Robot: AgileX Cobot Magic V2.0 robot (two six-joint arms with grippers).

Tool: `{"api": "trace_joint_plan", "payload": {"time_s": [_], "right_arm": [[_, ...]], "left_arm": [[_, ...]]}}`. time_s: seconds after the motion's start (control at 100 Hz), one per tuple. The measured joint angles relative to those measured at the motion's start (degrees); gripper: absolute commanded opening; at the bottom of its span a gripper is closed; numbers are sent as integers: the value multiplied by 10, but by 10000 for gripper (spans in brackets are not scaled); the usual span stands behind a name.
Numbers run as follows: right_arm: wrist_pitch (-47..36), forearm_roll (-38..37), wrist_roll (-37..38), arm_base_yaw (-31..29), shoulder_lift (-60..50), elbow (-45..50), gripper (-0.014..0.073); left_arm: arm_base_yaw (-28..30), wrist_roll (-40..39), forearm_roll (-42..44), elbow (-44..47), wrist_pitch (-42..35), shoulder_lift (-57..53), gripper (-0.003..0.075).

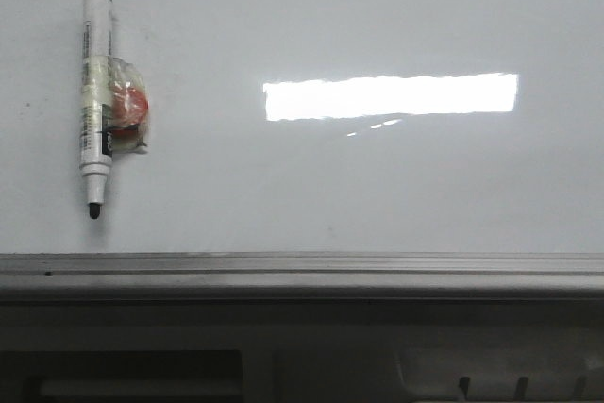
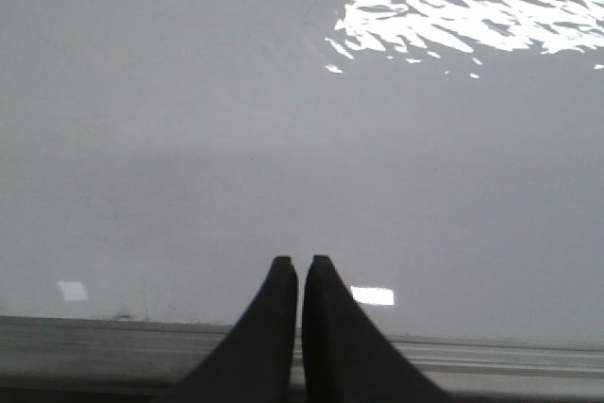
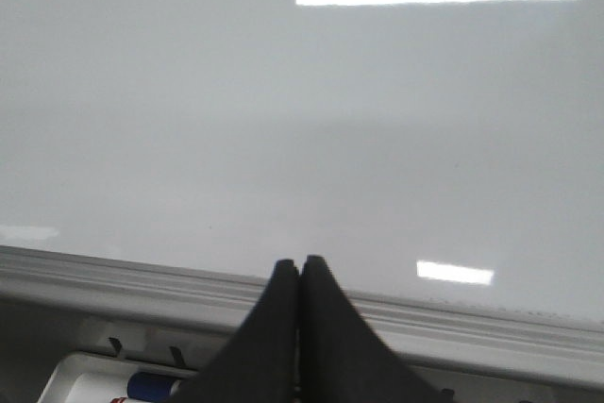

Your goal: Write number 3 on whiteboard

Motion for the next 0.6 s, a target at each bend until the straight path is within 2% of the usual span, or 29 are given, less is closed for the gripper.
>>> {"api": "trace_joint_plan", "payload": {"time_s": [0.6], "right_arm": [[2,0,1,0,0,0,-61]], "left_arm": [[0,0,0,0,0,0,-21]]}}
